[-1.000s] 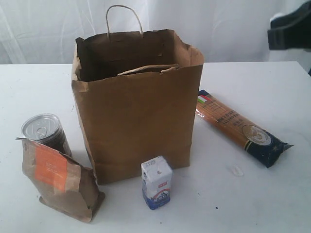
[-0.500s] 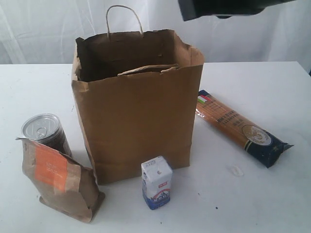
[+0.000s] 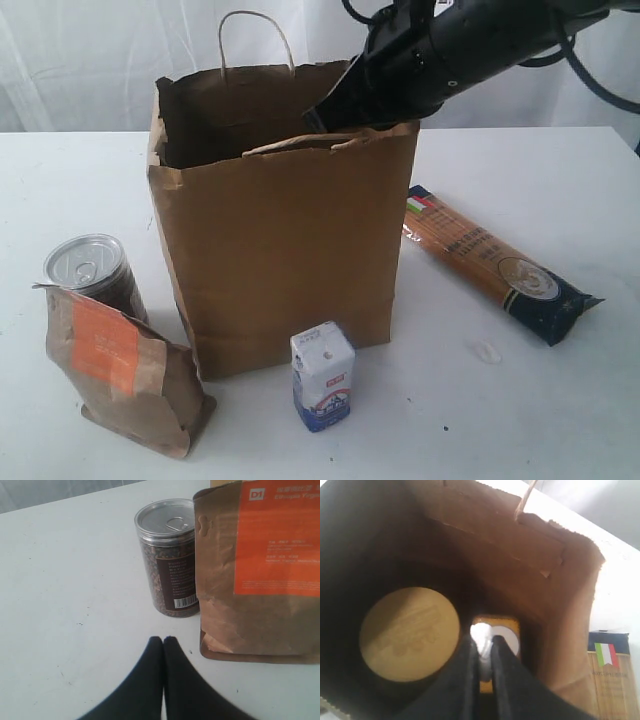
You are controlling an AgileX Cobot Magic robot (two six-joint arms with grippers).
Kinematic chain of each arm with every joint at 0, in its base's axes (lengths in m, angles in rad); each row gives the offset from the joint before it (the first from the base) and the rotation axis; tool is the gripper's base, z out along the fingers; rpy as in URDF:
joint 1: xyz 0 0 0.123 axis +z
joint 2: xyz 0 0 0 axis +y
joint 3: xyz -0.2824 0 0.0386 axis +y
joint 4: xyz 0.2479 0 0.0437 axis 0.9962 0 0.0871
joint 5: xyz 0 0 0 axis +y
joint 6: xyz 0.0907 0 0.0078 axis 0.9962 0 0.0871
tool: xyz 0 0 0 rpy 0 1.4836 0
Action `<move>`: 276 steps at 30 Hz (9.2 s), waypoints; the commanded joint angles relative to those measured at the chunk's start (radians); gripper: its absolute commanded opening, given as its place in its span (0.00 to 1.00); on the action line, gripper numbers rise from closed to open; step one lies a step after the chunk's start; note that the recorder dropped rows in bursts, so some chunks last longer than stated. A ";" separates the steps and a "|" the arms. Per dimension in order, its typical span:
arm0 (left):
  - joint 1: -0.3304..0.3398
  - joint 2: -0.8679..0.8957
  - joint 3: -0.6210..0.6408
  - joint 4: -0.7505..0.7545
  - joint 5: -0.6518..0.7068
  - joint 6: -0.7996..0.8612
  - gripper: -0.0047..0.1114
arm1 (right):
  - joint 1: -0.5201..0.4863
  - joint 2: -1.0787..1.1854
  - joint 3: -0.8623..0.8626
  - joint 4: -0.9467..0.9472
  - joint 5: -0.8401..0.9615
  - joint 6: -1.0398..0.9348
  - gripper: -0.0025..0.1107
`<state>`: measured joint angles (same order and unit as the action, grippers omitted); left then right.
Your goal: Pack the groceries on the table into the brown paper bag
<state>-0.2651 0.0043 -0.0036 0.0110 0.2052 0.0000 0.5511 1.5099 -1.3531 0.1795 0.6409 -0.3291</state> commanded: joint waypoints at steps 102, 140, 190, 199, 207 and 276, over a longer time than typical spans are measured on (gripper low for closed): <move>0.004 -0.004 0.004 -0.003 -0.002 0.000 0.04 | -0.290 0.041 0.774 0.097 -0.449 -0.053 0.56; 0.004 -0.004 0.004 -0.003 -0.002 0.000 0.04 | -0.233 0.193 0.766 0.100 -0.459 0.008 0.34; 0.004 -0.004 0.004 -0.003 -0.002 0.000 0.04 | -0.150 -0.546 0.471 0.086 -0.475 0.038 0.02; 0.004 -0.004 0.004 -0.003 -0.002 0.000 0.04 | -0.035 -0.421 0.367 0.086 -0.473 0.011 0.02; 0.004 -0.004 0.004 -0.003 -0.002 0.000 0.04 | -0.001 -0.279 0.257 0.086 -0.396 0.016 0.02; 0.004 -0.004 0.004 -0.003 -0.002 0.000 0.04 | -0.001 0.197 -0.279 0.048 0.212 0.019 0.56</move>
<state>-0.2651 0.0043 -0.0036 0.0110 0.2052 0.0000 0.5499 1.7247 -1.6232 0.2281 0.8785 -0.2980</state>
